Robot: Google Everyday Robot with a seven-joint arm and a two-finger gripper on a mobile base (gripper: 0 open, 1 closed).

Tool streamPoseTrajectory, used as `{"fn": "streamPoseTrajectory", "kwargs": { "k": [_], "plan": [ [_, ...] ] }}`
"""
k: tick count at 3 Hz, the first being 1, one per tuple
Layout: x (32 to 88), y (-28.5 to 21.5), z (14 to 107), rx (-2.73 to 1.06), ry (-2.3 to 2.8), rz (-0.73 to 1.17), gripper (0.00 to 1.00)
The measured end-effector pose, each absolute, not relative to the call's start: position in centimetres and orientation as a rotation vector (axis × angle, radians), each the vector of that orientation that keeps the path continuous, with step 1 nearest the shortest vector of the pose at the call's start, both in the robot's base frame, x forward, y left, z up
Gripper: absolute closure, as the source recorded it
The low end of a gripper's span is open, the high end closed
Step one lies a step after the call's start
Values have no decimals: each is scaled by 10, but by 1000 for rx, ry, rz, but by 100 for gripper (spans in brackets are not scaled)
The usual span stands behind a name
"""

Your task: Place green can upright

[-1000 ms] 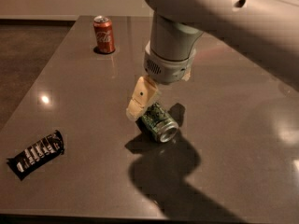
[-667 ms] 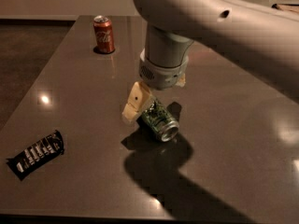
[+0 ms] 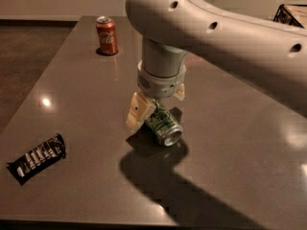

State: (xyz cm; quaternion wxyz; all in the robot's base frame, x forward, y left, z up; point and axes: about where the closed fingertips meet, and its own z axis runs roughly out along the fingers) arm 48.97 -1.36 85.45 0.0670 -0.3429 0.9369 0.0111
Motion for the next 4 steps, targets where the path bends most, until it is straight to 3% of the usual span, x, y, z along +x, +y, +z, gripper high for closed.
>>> {"fn": "streamPoseTrajectory", "kwargs": {
  "k": [3,4],
  "plan": [
    [494,0,880,-1173,2677,-52,85],
    [509,0,910,-1194,2517,-39,100]
  ]
}}
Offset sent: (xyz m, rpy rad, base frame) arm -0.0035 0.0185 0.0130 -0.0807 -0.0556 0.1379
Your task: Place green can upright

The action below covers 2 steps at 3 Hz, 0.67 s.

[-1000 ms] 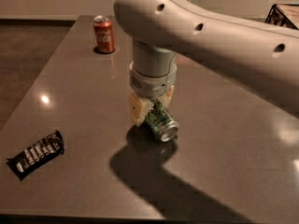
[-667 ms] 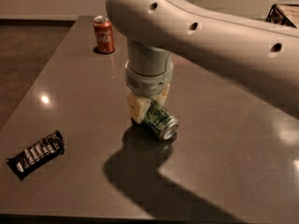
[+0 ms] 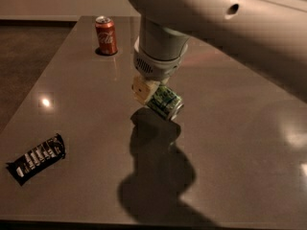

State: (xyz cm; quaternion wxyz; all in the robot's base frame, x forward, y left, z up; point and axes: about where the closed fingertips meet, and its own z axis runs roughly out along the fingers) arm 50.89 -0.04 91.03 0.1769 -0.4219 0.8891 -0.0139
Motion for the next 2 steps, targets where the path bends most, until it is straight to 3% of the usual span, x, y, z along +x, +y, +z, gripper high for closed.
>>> {"fn": "streamPoseTrajectory", "kwargs": {
  "k": [2],
  "plan": [
    [541,-4,945,-1122,2234,58,100]
  ]
}}
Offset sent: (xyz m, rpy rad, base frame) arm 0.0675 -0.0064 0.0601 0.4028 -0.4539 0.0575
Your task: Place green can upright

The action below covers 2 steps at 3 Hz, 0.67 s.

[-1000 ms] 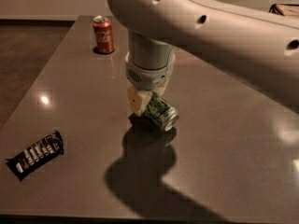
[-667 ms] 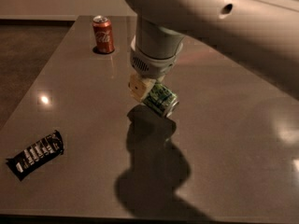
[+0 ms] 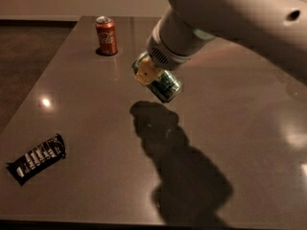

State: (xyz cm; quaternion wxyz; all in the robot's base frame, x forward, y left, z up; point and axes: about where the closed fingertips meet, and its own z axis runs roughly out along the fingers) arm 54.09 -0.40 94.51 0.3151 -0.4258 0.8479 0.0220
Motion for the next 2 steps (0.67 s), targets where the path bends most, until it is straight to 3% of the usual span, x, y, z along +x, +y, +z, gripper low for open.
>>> {"fn": "streamPoseTrajectory", "kwargs": {
  "k": [2],
  "plan": [
    [553,-10,930,-1054,2002,214,100]
  ]
}}
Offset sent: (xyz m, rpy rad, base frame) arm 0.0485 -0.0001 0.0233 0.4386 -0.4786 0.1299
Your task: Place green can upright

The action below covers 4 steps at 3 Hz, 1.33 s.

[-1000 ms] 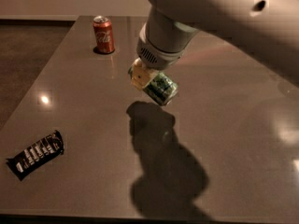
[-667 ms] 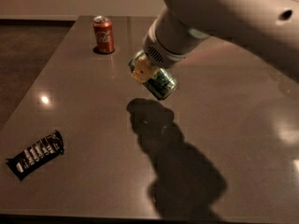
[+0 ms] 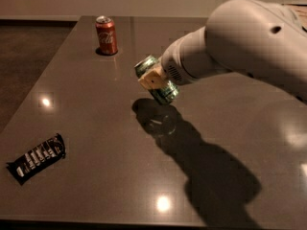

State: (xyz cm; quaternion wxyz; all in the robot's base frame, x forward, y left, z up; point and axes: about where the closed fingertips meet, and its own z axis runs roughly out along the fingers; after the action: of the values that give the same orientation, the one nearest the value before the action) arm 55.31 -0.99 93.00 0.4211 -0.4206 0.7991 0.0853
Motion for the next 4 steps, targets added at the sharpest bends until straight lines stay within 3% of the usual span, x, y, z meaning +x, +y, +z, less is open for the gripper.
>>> {"fn": "streamPoseTrajectory", "kwargs": {
  "k": [3,4],
  "plan": [
    [598,3,965,-834,1553,372,100],
    [607,2,966,-807,1494,369,82]
  ]
}}
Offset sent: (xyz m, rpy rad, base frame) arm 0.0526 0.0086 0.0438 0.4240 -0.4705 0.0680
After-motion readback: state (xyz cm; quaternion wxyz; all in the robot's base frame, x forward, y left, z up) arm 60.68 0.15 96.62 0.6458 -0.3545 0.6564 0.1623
